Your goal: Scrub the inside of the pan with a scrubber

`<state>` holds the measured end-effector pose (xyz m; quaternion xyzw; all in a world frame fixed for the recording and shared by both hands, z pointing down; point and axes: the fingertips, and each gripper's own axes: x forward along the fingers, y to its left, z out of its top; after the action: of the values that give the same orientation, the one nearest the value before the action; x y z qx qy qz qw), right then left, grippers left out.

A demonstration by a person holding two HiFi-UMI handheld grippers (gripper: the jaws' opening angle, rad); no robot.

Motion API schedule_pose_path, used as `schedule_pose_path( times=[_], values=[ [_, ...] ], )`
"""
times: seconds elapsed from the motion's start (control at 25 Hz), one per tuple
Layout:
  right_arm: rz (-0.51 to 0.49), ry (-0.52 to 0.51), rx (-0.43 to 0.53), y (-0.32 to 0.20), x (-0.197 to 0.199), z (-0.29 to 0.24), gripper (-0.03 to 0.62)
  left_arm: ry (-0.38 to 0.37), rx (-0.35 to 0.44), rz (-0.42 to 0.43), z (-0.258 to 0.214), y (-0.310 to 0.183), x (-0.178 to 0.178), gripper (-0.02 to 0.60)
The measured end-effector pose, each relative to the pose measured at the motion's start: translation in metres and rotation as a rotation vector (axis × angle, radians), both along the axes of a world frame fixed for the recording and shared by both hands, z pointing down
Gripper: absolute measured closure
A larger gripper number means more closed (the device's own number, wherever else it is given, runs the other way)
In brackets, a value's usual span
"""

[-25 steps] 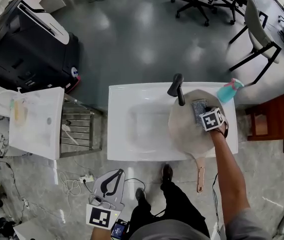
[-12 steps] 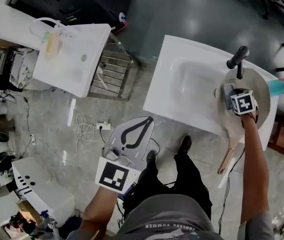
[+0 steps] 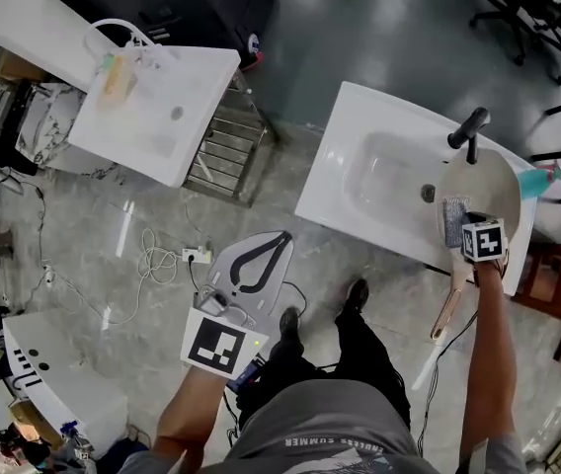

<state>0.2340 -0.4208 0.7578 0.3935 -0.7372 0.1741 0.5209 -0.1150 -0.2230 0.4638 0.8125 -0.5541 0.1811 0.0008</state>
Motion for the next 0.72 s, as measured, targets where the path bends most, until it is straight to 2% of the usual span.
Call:
schedule_pose_path(
  times=[0.08, 0.16, 0.4, 0.56, 0.72],
  values=[
    [0.058, -0.024, 0.049, 0.004, 0.008, -0.027, 0.583, 0.09, -0.031, -0.048, -0.002, 0.011, -0.008, 0.58],
    [0.114, -0.059, 0.095, 0.01, 0.015, -0.053, 0.583, 0.119, -0.042, -0.046, -0.004, 0.02, -0.012, 0.58],
    [0.243, -0.159, 0.191, 0.038, 0.051, -0.121, 0.583, 0.083, -0.053, 0.037, -0.014, 0.044, -0.002, 0.58],
    [0.361, -0.202, 0.236, 0.061, 0.102, -0.147, 0.583, 0.07, -0.053, 0.101, -0.018, 0.045, 0.015, 0.58],
    [0.495, -0.219, 0.233, 0.087, 0.164, -0.143, 0.583, 0.054, -0.054, 0.156, -0.024, 0.044, 0.037, 0.58]
  ],
)
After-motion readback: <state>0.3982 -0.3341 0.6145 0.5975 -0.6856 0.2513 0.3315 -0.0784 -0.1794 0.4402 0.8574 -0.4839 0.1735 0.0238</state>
